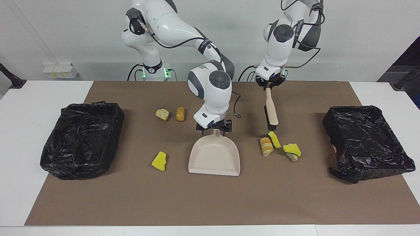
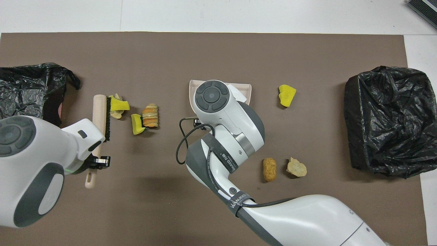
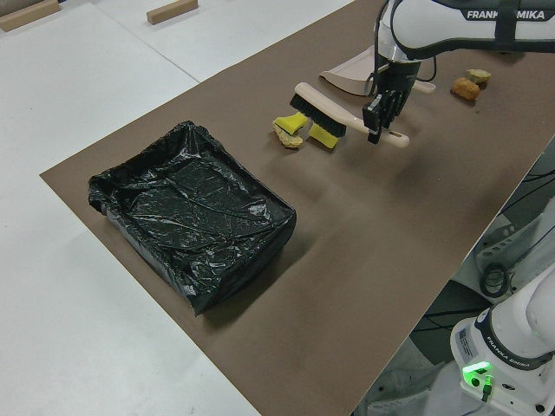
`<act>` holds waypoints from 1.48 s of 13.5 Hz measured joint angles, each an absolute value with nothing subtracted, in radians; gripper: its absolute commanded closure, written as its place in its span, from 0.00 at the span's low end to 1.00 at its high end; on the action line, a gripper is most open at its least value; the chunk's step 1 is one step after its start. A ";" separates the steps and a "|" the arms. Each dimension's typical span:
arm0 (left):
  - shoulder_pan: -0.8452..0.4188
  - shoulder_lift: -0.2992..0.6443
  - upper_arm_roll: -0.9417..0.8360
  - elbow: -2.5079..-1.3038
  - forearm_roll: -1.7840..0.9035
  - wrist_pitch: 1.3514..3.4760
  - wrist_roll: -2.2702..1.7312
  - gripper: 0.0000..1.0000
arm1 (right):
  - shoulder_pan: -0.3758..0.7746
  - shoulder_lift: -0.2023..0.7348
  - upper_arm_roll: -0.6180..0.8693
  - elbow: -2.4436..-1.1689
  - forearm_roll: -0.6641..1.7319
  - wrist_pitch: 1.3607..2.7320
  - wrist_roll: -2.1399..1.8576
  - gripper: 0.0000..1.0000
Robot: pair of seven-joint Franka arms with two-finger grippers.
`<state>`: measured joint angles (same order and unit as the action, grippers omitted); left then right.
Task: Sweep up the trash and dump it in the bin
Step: 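Sweep the sponges and bread into the dustpan with the left gripper's brush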
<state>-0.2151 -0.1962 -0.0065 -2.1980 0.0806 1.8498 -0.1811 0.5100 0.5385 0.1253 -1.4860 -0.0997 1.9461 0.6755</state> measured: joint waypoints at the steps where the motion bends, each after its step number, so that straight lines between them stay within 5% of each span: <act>1: -0.189 -0.165 -0.006 -2.163 0.084 1.850 -0.160 1.00 | 0.513 0.520 0.126 -1.520 -0.100 1.950 0.676 0.24; 3: -0.149 -0.109 -0.007 -2.114 0.106 1.860 -0.116 1.00 | 0.520 0.488 0.127 -1.577 -0.100 1.967 0.678 0.44; 7: -0.103 -0.004 -0.008 -2.084 0.166 1.947 -0.071 1.00 | 0.528 0.467 0.133 -1.601 -0.090 1.986 0.705 0.64; 12: -0.075 0.020 -0.011 -2.078 0.171 1.971 -0.035 1.00 | 0.529 0.467 0.132 -1.608 -0.063 2.009 0.708 1.00; 20: -0.075 0.023 -0.023 -2.102 0.171 1.976 -0.059 1.00 | 0.541 0.440 0.137 -1.608 -0.063 2.007 0.600 1.00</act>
<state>-0.0745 0.0232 -0.0225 -2.1019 0.1708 1.9760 -0.0586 0.5413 0.4399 0.1367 -1.6081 -0.0630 2.0074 0.6003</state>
